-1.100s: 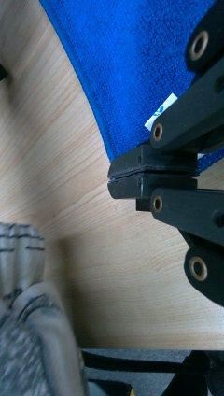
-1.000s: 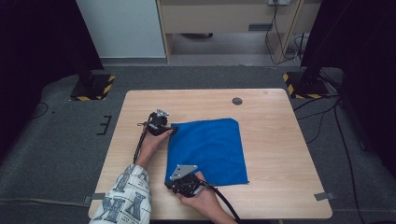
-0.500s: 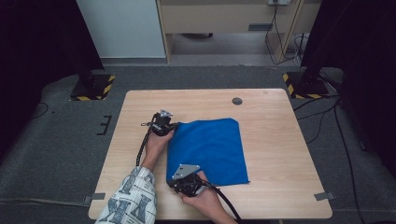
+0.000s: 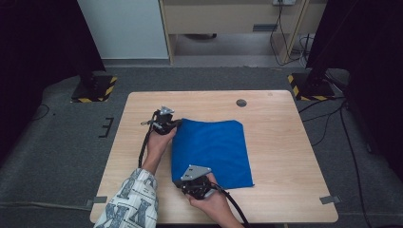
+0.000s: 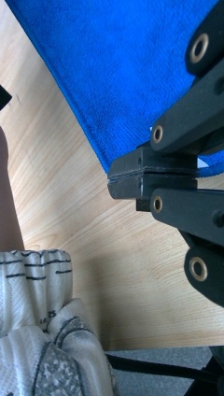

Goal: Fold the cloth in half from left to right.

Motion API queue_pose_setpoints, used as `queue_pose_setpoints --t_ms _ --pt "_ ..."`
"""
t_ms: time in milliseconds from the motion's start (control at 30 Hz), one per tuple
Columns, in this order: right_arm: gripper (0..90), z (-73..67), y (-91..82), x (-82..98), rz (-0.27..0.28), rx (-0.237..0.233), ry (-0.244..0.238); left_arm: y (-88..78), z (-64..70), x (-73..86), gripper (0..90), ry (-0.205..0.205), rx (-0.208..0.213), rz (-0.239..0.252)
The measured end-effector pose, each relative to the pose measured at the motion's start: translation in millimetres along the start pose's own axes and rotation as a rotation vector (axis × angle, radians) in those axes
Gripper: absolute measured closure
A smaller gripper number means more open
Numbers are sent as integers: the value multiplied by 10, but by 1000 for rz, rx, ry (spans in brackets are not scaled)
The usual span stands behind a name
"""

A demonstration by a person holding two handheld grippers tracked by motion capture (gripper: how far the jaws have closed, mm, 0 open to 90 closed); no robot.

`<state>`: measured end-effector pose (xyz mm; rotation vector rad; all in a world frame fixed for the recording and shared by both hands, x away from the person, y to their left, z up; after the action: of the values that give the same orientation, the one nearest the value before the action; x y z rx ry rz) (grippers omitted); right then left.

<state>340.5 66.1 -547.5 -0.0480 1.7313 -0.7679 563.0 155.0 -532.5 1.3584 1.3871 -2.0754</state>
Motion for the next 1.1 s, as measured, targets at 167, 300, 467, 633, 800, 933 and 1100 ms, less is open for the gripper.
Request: queue_pose_setpoints --t_ms 167,300,467,633,800,933,1100 --pt "895 1 -46 -65 17 7 0 -9 -26 -63 879 -9 9 -4" --pt "896 -21 -72 -128 36 2 0 2 -60 -60 879 -22 12 -2" --pt "897 -38 -75 -154 37 4 -7 -15 -86 -43 880 -26 21 -9" --pt "897 -64 -71 -181 35 6 -19 -53 -23 -90 881 -16 16 -1" --pt "897 -23 -112 -213 32 24 -13 -55 19 -116 881 -23 29 8" --pt "897 -17 -111 -218 34 29 -8 -61 -2 -104 881 -32 33 0" --pt "897 -79 -111 -244 57 27 -17 -99 13 -121 881 -22 43 4"
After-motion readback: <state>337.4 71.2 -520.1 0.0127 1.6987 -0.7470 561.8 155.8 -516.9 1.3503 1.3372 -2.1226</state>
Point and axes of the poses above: each handheld gripper's, and its own axes: y roughly forward along the jaws, x roughly out of its underside, z roughly to its right, the point moved 7 cm from there along y, roughly forward along the jaws, and after that the axes turned 3 degrees about z, right-handed, at the moved point
